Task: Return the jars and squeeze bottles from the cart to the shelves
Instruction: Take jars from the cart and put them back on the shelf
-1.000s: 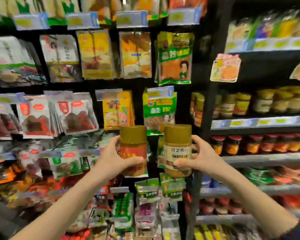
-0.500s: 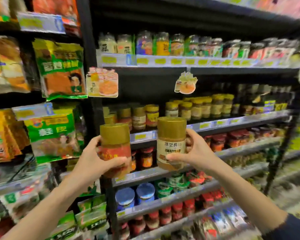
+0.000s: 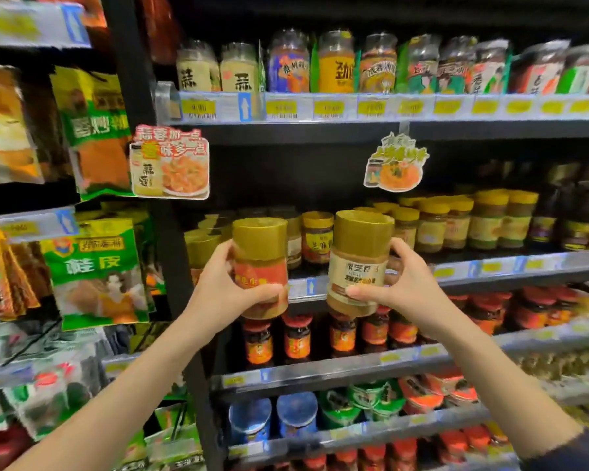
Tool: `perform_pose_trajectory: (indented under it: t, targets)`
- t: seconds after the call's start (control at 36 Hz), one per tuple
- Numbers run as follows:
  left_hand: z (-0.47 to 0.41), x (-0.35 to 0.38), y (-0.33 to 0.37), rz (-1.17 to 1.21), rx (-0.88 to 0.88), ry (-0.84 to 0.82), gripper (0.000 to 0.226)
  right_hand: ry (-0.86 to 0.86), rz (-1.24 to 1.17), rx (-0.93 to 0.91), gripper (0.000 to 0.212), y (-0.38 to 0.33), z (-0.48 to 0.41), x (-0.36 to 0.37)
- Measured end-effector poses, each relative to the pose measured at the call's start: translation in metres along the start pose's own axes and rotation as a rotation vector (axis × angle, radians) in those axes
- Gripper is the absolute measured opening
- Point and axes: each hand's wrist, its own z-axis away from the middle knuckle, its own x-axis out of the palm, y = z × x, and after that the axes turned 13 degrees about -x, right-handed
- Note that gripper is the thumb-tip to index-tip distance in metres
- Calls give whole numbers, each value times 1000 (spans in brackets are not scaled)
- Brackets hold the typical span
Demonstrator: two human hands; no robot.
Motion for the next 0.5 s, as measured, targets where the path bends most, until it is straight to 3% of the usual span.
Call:
perform_pose_trajectory:
  t: [0.14, 0.33, 0.5]
  targets:
    - [-39, 11, 1, 14, 10, 50, 97, -21, -18, -17, 76, 26, -38, 5]
    - [-84, 20, -2, 0, 20, 121, 95, -46, -28, -40, 89, 56, -84, 16]
    - [-106, 30, -18, -78, -37, 188, 93, -93, -92, -26, 88, 70, -105, 25]
